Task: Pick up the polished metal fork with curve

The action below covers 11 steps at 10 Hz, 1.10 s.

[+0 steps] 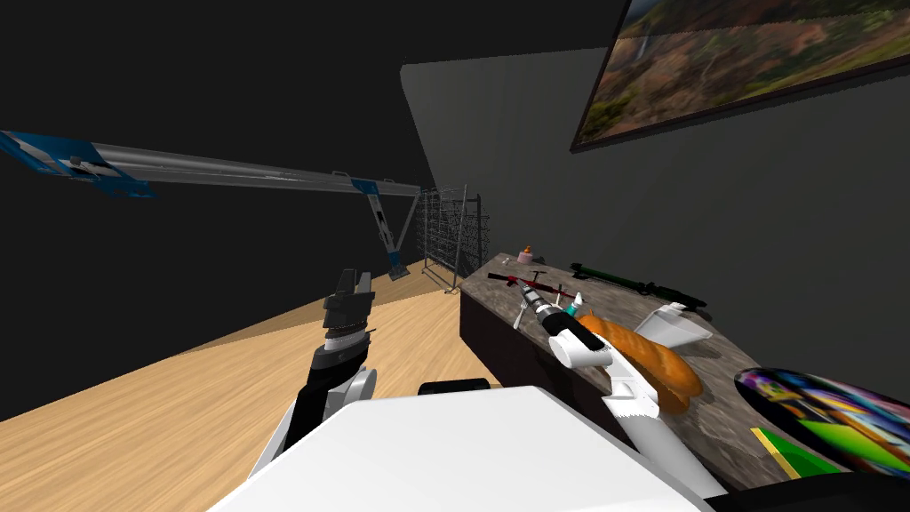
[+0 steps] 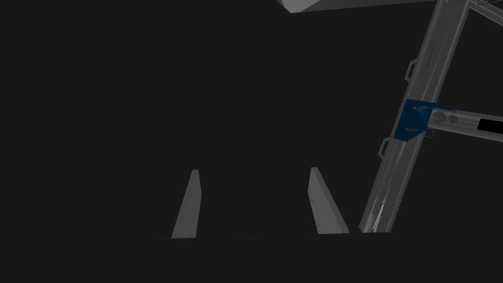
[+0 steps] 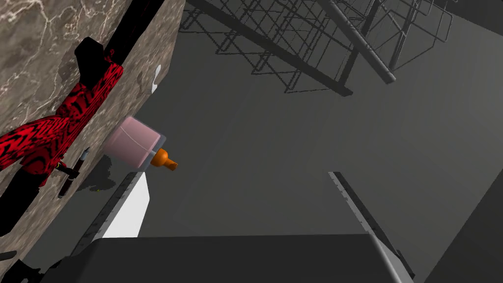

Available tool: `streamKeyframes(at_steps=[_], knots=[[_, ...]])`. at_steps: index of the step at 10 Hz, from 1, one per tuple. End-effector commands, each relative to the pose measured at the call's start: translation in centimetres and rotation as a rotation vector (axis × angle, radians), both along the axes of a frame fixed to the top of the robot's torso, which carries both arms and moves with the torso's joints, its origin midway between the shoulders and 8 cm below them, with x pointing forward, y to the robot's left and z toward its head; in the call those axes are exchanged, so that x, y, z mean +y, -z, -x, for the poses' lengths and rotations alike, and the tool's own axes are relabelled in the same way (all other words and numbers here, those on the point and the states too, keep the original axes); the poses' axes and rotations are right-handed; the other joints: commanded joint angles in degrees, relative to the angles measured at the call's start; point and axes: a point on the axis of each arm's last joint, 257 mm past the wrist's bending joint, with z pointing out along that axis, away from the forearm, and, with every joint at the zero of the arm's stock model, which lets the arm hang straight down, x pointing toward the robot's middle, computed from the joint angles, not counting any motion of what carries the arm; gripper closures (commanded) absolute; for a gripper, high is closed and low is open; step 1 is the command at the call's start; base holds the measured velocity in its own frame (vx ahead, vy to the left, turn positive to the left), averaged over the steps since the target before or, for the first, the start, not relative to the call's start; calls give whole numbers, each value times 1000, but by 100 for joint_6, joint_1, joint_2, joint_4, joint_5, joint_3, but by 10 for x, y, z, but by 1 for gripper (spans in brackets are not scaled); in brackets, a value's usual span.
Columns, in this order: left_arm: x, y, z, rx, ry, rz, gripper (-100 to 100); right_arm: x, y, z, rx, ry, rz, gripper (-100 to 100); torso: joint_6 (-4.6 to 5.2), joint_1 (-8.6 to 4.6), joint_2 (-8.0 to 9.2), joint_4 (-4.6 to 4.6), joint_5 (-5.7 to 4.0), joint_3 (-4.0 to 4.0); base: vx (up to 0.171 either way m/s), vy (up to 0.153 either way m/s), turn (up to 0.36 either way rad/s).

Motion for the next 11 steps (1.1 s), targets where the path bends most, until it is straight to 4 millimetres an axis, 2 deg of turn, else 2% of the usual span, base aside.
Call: streamKeyframes(at_steps=[1, 2, 9, 11], knots=[[0, 0, 0, 0, 0, 0, 0, -6, 9, 1, 46, 7, 9, -100, 0, 0, 0, 0, 0, 0, 20, -4, 19], [0, 0, 0, 0, 0, 0, 0, -6, 9, 1, 49, 8, 9, -100, 0, 1, 0, 0, 0, 0, 7, -2, -4], [0, 0, 0, 0, 0, 0, 0, -43, 53, 14, 284, 30, 82, -100, 0, 5, -6, -2, 1, -4, 31, 3, 23], [0, 0, 0, 0, 0, 0, 0, -45, 62, 18, 322, 38, 80, -100, 1, 6, -5, -1, 1, -3, 24, 3, 5]])
